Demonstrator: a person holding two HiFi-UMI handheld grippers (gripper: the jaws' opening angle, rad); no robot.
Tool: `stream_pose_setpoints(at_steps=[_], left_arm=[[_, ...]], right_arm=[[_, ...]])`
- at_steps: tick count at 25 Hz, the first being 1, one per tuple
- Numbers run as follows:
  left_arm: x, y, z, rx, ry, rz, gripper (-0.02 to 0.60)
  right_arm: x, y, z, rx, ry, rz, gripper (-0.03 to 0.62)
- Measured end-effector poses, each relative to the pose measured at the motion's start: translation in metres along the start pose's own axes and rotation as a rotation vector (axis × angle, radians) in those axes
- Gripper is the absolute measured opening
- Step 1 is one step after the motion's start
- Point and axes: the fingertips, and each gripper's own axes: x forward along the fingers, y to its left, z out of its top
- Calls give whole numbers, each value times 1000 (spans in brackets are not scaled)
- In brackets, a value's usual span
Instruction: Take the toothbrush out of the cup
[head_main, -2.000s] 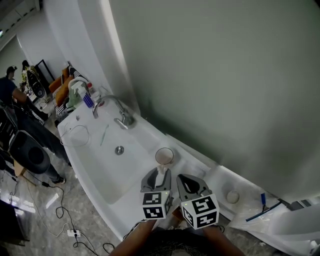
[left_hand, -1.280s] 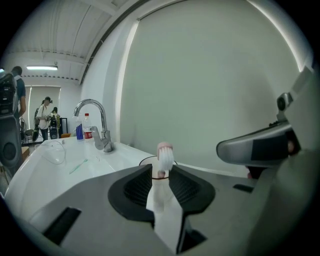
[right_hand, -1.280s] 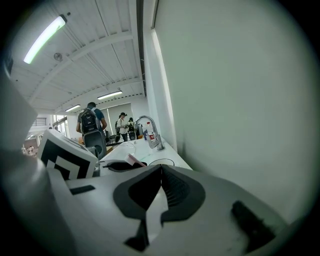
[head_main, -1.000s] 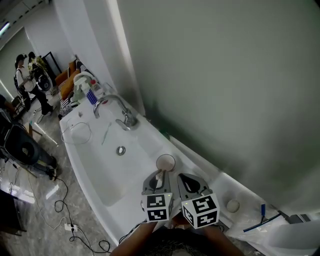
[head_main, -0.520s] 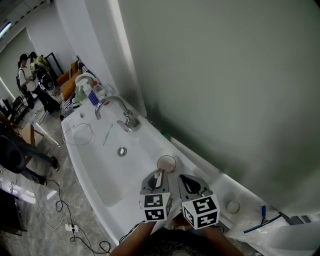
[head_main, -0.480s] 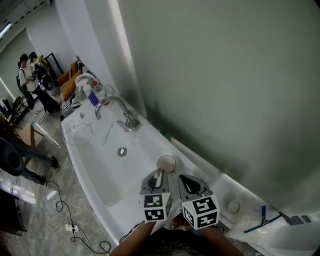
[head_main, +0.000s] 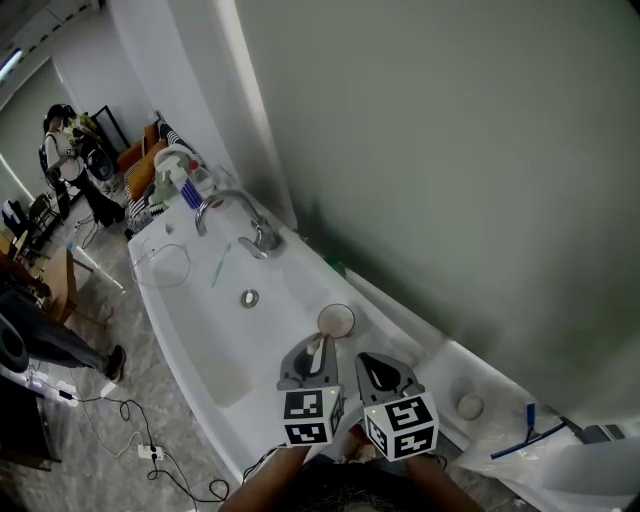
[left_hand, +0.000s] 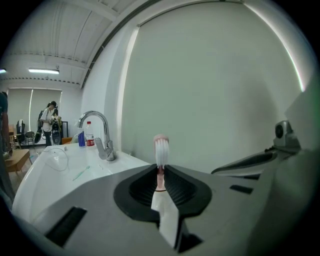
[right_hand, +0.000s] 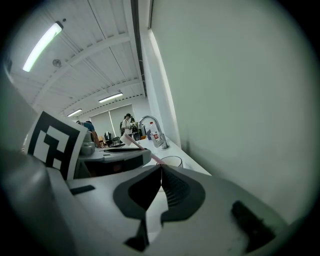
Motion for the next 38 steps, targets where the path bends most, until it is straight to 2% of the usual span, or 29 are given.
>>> stream_pose_setpoints(at_steps=[17, 25, 38], left_arm=[[-39, 2, 21, 20, -58, -64, 49], [-66, 13, 27, 15, -85, -76, 49], [-111, 27, 13, 4, -81, -94, 49]], right_arm=[[-15, 29, 2, 4, -19, -55, 11], [-19, 55, -3, 3, -14, -60, 11], [-30, 100, -7, -11, -20, -69, 11]])
